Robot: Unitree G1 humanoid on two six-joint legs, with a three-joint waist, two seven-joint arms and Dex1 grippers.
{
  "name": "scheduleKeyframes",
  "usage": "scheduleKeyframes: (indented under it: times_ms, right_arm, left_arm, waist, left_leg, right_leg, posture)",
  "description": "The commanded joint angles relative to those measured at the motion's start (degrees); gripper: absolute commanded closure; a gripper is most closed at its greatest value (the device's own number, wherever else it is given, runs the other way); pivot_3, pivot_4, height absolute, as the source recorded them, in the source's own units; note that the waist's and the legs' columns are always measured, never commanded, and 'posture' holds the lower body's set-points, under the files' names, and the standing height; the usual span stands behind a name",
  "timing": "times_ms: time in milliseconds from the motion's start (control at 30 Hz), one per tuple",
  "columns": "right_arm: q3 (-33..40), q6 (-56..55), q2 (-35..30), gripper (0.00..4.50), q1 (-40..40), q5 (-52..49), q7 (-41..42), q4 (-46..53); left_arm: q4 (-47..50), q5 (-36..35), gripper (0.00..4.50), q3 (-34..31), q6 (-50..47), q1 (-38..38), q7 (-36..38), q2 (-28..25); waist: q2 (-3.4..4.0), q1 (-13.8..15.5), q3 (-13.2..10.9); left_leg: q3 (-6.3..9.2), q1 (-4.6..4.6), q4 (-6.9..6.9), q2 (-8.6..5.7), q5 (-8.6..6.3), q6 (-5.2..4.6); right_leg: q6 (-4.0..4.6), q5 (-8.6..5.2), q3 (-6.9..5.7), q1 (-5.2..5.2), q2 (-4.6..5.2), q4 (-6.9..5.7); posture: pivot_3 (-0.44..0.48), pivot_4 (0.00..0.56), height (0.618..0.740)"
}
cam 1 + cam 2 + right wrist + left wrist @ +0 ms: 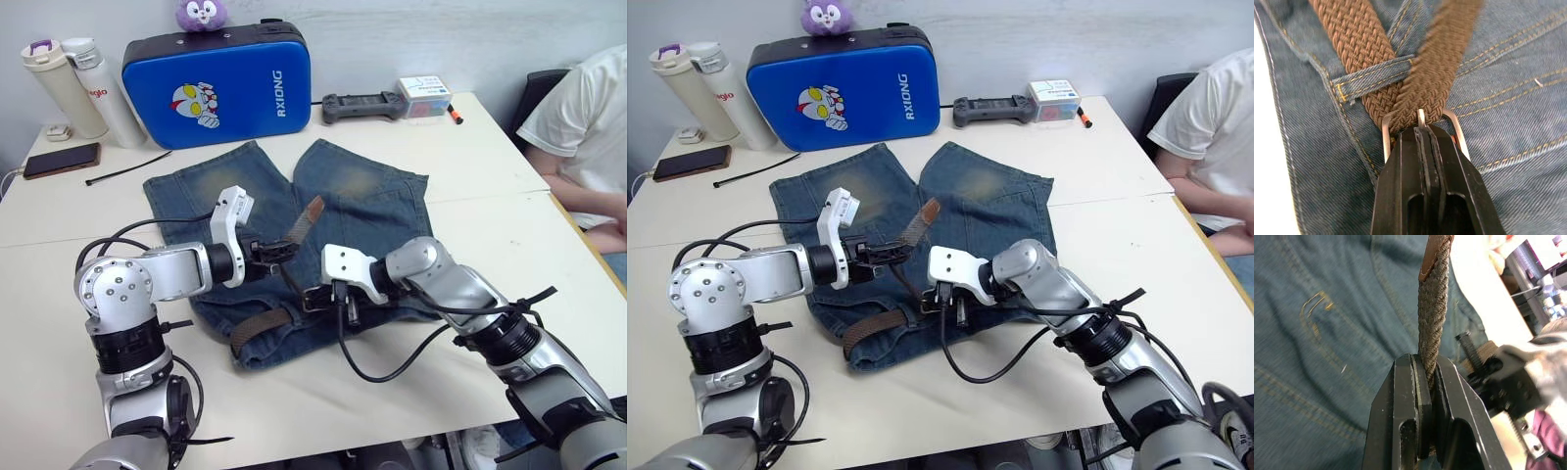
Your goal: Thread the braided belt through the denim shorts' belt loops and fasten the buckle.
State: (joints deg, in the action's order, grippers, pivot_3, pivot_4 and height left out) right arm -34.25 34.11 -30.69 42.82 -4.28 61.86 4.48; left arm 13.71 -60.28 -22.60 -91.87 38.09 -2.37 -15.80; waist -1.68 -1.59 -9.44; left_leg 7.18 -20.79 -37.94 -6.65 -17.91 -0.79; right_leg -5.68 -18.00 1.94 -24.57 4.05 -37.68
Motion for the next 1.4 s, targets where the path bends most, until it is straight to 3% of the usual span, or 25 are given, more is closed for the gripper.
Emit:
scheduleKeyframes:
  times_ms: [33, 267, 600, 833, 1000, 1200, 1400]
  right_arm:
    - [-7.39, 0.78, -0.23, 4.44, -2.39, 6.80, -0.17, -4.13]
    - [-7.32, 0.90, -0.51, 4.44, -3.17, 9.07, 0.54, -2.21]
    - [-6.88, 2.35, -3.11, 4.44, -5.69, 10.33, 1.68, 3.15]
    - [-5.86, 2.89, -4.09, 4.44, -5.61, 12.35, 0.12, 4.96]
    - [2.16, 10.54, -3.91, 4.44, -5.88, 7.90, -1.69, 9.05]
    - [16.43, 18.16, -5.69, 4.44, -6.74, 0.69, -1.81, 11.31]
    - [26.00, 25.60, -5.34, 4.44, -5.96, -5.00, -3.01, 14.08]
  left_arm:
    - [-0.48, -1.06, 4.50, -3.52, 2.45, 4.99, 0.17, 1.69]
    - [-6.75, 2.20, 4.50, 1.92, 4.03, 10.11, 2.30, 5.13]
    - [-26.43, 14.67, 4.50, 22.13, 18.66, 22.40, 19.54, 8.30]
    - [-37.05, 22.20, 4.50, 29.44, 27.53, 26.56, 27.61, 9.13]
    - [-35.48, 25.04, 4.50, 32.84, 28.24, 24.40, 32.40, 6.24]
    - [-26.10, 32.49, 4.50, 42.38, 31.61, 18.99, 36.34, -2.75]
    - [-24.79, 34.21, 4.50, 42.90, 32.47, 17.30, 36.74, -3.66]
  waist:
    - [-0.04, 0.00, 0.03]
    - [-0.08, 0.15, 0.08]
    - [-0.06, 1.09, 0.11]
    - [-0.03, 1.96, 0.13]
    - [0.10, 3.18, 0.20]
    - [0.18, 3.22, 0.15]
    - [0.43, 3.32, -0.02]
  left_leg:
    - [-0.01, 0.14, 0.00, 0.03, -0.05, 0.02]
    - [-0.04, 0.29, 0.00, 0.13, -0.11, 0.08]
    - [-0.04, 0.29, -0.02, 0.12, -0.12, 0.08]
    - [-0.05, 0.29, -0.01, 0.13, -0.14, 0.06]
    - [0.16, 0.62, -0.01, 0.12, -0.19, -0.01]
    - [0.29, 0.50, 0.02, 0.09, -0.24, -0.10]
    - [0.24, 0.31, 0.21, 0.09, -0.24, -0.13]
  right_leg:
    - [0.00, 0.00, 0.01, 0.12, -0.04, 0.01]
    - [0.04, 0.01, 0.03, 0.20, -0.15, 0.02]
    - [0.07, 0.03, 0.01, 0.27, -0.16, 0.14]
    - [0.10, 0.05, 0.03, 0.27, -0.18, 0.19]
    - [0.11, 0.11, -0.14, 0.88, -0.17, 0.57]
    - [-0.01, 0.28, -0.16, 0.91, -0.16, 0.84]
    - [-0.01, 0.28, -0.05, 0.60, -0.17, 0.95]
  posture:
    - [0.000, 0.150, 0.740]
    - [0.000, 0.150, 0.740]
    - [0.000, 0.150, 0.740]
    - [0.000, 0.150, 0.740]
    - [0.000, 0.150, 0.740]
    - [0.000, 0.150, 0.740]
    - [0.000, 0.150, 0.740]
